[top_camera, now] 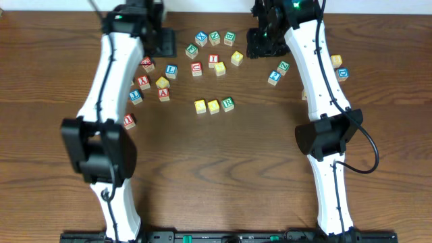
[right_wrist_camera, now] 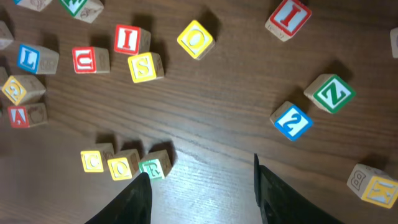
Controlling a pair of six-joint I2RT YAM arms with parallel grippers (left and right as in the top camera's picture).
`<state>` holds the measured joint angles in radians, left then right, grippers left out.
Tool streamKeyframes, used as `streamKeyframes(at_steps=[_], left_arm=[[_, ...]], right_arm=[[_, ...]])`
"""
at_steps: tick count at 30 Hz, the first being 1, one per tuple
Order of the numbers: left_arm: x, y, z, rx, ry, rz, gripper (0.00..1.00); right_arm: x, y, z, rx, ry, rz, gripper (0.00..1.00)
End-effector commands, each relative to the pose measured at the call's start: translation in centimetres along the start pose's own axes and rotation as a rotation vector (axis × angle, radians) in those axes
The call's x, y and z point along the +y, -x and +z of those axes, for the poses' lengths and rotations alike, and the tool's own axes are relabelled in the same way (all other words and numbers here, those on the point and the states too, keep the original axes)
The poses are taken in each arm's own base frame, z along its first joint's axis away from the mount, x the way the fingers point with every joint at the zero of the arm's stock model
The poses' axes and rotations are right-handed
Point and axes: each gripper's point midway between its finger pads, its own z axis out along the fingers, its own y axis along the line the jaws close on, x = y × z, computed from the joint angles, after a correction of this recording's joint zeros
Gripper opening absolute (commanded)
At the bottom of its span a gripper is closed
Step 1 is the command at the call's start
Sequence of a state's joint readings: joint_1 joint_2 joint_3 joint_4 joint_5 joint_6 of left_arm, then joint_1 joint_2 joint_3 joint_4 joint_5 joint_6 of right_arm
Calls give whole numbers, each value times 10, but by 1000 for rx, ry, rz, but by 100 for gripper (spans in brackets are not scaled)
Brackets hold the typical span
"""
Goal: Spell out CORL
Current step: 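Move the left gripper to the blue L block and grasp it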
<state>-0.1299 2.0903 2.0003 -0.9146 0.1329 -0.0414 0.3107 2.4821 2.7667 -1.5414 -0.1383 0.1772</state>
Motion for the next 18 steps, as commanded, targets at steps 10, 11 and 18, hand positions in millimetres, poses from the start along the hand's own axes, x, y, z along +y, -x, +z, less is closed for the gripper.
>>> streamKeyframes(at_steps=[10,11,18], left_arm=[[9,-8,80,60,72,134,68],[9,-7,84,56,72,134,69],[21,-21,114,105,120,133,69]], right_arm=[[-3,-5,-10,7,-19,-34,49],[-3,-5,-10,7,-19,-34,49],[-4,-6,-10,10,-29,-37,50]])
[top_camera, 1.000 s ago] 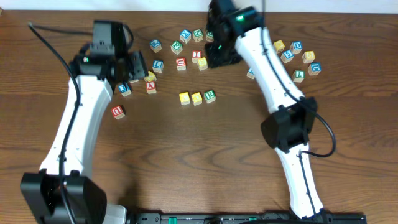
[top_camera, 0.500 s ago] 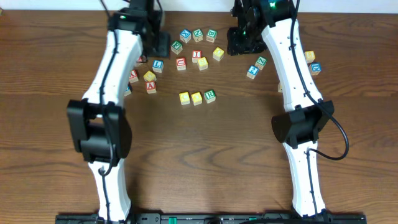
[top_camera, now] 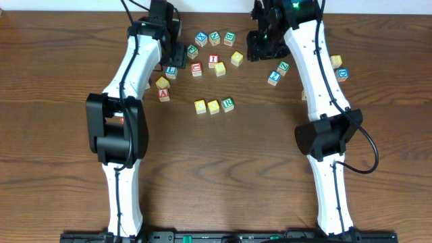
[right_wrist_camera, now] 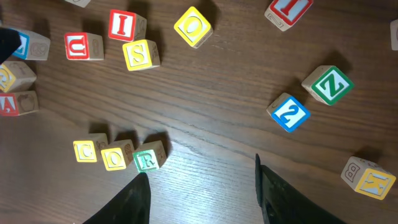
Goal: Spell out CORL
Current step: 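Move the left gripper to the blue L block and grasp it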
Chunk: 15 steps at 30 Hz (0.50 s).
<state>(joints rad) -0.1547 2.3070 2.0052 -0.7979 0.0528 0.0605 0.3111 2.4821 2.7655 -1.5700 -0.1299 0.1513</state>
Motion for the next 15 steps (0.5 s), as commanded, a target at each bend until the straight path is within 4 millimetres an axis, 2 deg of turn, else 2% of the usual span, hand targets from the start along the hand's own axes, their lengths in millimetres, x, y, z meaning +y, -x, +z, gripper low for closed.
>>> streamKeyframes(at_steps=[1,8,15], left_arm=[[9,-2,21,19,44,11,69],[7,-10,36,46,38,10,69],[7,-15,40,55,39,2,58]], right_arm=[[-1,1,-10,-18,-17,-15,50],[-2,1,-10,-20,-23,-15,51],[-1,3,-10,-28,-22,-17,52]])
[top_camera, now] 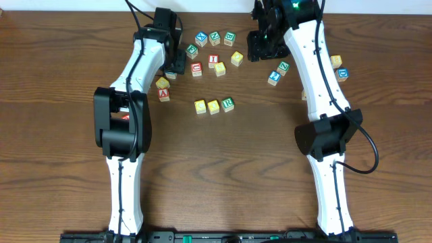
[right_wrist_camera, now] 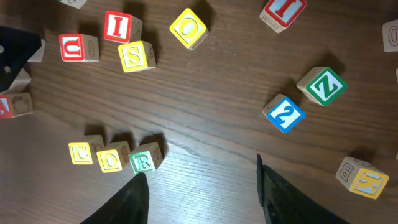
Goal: Spell out CORL
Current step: 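Move the left gripper to the blue L block and grasp it, then lift the blue L block and carry it toward the row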
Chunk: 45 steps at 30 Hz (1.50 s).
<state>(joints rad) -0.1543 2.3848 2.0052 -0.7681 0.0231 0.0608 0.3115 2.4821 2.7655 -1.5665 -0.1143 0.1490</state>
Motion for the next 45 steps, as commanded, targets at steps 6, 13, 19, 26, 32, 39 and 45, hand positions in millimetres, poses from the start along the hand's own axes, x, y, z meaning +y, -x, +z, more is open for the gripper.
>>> streamKeyframes(at_steps=[6,13,19,26,32,39,45], left_arm=[[1,-14,11,42,9,-12,55],[1,-25,19,65,10,-11,53],[1,-23,19,56,10,-11,40],[1,-16,18,30,10,-12,27],[2,-7,0,-2,9,-13,22],[-5,11,-57,-86,-1,-56,22],[-47,-4,-88,-51,-32,-74,22]], right_arm=[[1,2,-10,-24,-7,-15,52],[1,2,-10,-24,-7,-14,52],[1,2,-10,-25,-7,-14,52],[3,2,-9,-24,-6,-17,56],[3,2,-9,-24,-6,-17,56],[-8,5,-10,-39,-58,-13,57],[-29,12,-13,-57,-68,45,57]])
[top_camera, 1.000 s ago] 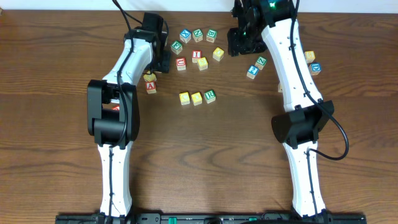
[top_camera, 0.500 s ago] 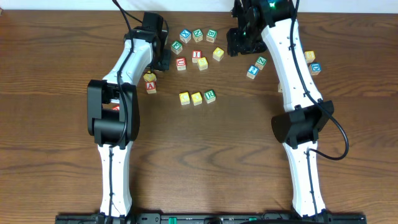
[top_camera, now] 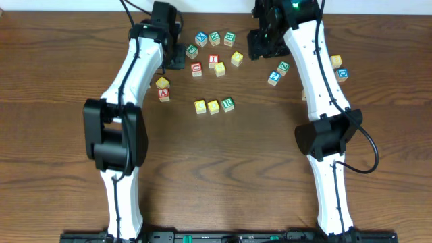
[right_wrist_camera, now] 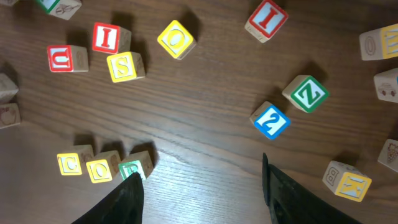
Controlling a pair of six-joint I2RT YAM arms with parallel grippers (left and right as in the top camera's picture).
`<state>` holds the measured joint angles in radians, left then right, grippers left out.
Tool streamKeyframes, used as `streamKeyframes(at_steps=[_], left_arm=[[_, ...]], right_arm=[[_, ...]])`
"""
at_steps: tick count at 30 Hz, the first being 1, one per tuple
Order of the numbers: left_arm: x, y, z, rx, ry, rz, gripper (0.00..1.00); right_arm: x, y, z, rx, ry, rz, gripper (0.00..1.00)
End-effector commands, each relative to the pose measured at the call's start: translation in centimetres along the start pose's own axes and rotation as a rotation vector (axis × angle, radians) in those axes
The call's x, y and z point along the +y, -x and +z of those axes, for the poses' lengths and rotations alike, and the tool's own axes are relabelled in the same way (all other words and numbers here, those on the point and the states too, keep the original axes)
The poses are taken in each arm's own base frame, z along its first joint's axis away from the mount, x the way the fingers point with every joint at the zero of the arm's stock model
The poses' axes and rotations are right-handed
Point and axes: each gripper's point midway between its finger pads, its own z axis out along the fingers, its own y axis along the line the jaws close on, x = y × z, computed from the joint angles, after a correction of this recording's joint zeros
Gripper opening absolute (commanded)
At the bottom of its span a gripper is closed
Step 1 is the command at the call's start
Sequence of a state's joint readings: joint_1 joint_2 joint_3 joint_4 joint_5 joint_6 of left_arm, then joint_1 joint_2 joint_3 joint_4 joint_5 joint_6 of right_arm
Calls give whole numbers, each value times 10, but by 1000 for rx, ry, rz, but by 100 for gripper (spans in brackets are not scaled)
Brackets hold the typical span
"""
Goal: Spell out CORL
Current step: 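Lift the blue L block and carry it toward the row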
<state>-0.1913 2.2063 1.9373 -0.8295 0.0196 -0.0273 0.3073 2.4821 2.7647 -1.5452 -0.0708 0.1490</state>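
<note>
Three blocks stand in a row mid-table: yellow C (top_camera: 200, 106), yellow O (top_camera: 213, 106), green R (top_camera: 227, 103). The right wrist view shows the same C (right_wrist_camera: 69, 163), O (right_wrist_camera: 99, 169) and R (right_wrist_camera: 134, 167). My left gripper (top_camera: 174, 59) hangs at the back left by the loose blocks. Its fingers are hidden under its body. No blue L block shows on the table; it seems to be in that gripper. My right gripper (right_wrist_camera: 202, 186) is open and empty, held high at the back right (top_camera: 262, 46).
Loose blocks lie along the back: red U (right_wrist_camera: 65, 58), red I (right_wrist_camera: 106, 37), yellow S (right_wrist_camera: 124, 66), yellow O (right_wrist_camera: 176, 38), green Z (right_wrist_camera: 306, 93), blue 2 (right_wrist_camera: 271, 121). A red A (top_camera: 164, 94) and a yellow block (top_camera: 162, 82) sit left of the row.
My left gripper, which covered the blue L block's spot, now sits slightly farther back. The L block no longer shows on the wood there. The right wrist view has shifted a little.
The blue L block lay left of the red U, with my left gripper off at the far left. The gripper then stood beside the L, then over it. Now the L's place is bare. C, O and R stayed in their row; the right gripper stayed open.
</note>
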Motion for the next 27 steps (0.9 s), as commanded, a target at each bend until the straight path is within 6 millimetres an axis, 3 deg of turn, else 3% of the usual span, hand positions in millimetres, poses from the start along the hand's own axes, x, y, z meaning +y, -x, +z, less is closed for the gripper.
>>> streamKeyframes(at_steps=[1,9,16,22,27], left_arm=[[-39,-10,-22,14,-24,-10,22],[-121,-45,-30,81,-66,-24,21],[-177,-67,-37,94,-101,-88,21],[-215,-72,-31,64,-143,-95,21],[-229,-78,-8,71,-147,-100,22]], right_arm=[[-27,7,-12,-31,-31,57,57],[-91,9,-18,-41,-63,210,57],[-143,4,-25,-44,-76,351,57],[-164,-2,-29,-31,-83,392,58],[-164,-5,-29,-20,-84,370,59]])
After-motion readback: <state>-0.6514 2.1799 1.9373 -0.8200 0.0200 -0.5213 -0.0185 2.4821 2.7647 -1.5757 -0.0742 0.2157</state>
